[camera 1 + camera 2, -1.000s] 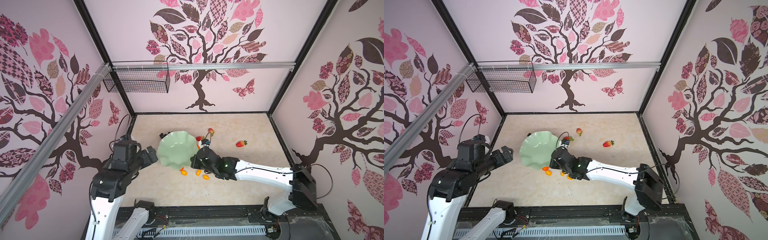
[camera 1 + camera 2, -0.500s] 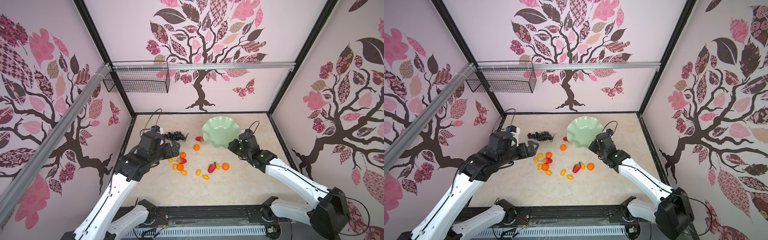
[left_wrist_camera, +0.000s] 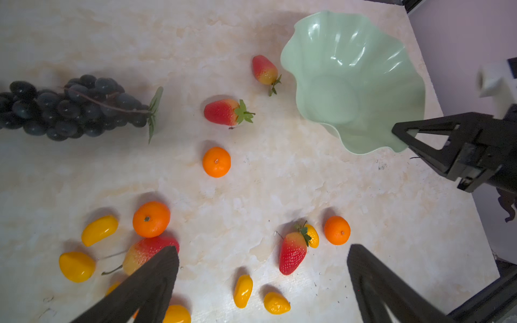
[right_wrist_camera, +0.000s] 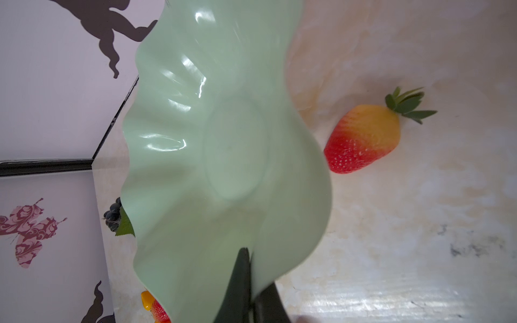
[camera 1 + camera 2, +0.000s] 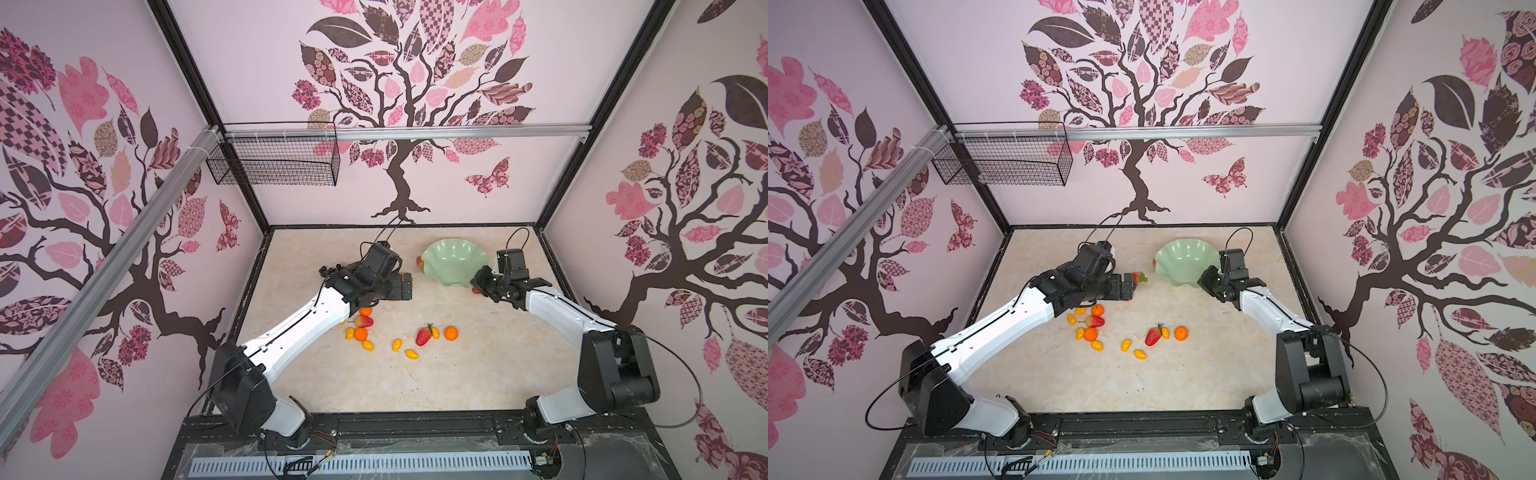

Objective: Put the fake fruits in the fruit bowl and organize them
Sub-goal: 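Open the right gripper off the bowl while the left gripper moves toward the grapes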

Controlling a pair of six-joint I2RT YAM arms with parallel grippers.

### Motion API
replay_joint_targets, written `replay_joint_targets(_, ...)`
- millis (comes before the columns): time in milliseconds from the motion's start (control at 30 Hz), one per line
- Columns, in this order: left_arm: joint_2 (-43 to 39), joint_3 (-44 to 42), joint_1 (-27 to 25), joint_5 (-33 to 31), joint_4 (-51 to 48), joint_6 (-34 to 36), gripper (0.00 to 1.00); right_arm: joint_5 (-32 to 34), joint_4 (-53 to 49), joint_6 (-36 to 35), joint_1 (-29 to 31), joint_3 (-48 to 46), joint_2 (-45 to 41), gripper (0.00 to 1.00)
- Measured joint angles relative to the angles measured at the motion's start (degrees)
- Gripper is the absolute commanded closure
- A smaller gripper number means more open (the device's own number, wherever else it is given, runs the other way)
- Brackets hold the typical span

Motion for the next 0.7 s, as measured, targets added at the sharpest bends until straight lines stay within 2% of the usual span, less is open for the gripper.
replay_joint_targets(267, 10.3, 7.2, 2.3, 3.1, 3.4, 2.4, 0.01, -1.5, 1.9, -0.2, -2.4, 5.5, 10.4, 1.00)
replay_joint_targets(533, 13.3, 7.7, 5.7, 5.3, 5.2, 4.5, 0.01, -1.6, 3.6, -0.4, -3.6, 8.8, 15.0, 1.00)
replay_joint_targets(700, 13.3, 7.7, 6.0, 6.8, 5.9, 5.0, 0.01, -1.0, 3.7, -0.9, -3.8, 8.9, 15.3, 0.89)
